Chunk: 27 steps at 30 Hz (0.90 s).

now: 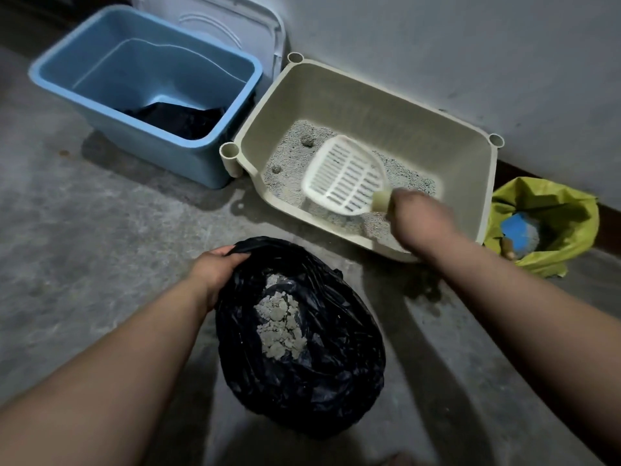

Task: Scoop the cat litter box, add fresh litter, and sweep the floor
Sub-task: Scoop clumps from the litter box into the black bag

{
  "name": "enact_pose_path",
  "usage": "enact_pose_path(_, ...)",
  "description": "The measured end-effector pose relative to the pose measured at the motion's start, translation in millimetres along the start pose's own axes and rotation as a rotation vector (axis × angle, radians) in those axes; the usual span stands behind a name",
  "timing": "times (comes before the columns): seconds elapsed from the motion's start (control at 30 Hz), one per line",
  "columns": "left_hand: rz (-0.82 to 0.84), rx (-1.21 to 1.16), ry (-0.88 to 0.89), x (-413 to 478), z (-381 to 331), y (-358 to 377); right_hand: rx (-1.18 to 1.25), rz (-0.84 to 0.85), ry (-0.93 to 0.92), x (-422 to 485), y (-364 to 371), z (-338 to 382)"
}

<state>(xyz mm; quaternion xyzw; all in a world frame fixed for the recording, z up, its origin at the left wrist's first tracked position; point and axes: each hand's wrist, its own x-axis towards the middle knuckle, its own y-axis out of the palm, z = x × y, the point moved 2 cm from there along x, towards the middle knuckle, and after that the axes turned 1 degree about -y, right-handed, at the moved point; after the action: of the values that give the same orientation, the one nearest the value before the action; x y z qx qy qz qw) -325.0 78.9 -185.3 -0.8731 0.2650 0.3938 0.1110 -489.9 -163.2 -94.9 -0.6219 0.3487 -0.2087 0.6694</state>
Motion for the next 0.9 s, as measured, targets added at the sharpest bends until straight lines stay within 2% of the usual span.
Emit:
enact_pose_path(0.1,0.020,0.012,0.003,1.6,-0.5,6.2,-0.345,-0.001,0.119,21.8,-29.8,-18.6)
enact_pose_path(0.23,0.021,0.026,0.006,2.1,0.0,13.4,-0.556,0.289,0.258,41.0,-54.2,-39.0)
enact_pose_path(0.37,0.030,0.048,-0.002,2.4,0.7,17.7,-0.738,0.481,0.259,47.6,-58.8,-46.4)
enact_pose_path(0.53,0.038,0.064,-0.012,5.9,1.4,19.4,-0.630,0.524,0.298,55.4,-33.1,-50.6)
enact_pose_path(0.73,0.034,0.057,-0.021,8.0,0.9,22.1,-0.562,0.379,0.277,62.4,-24.4,-61.6)
enact_pose_path(0.9,0.034,0.049,-0.032,11.4,1.0,26.2,-0.432,0.431,0.343,70.3,-10.9,-61.7)
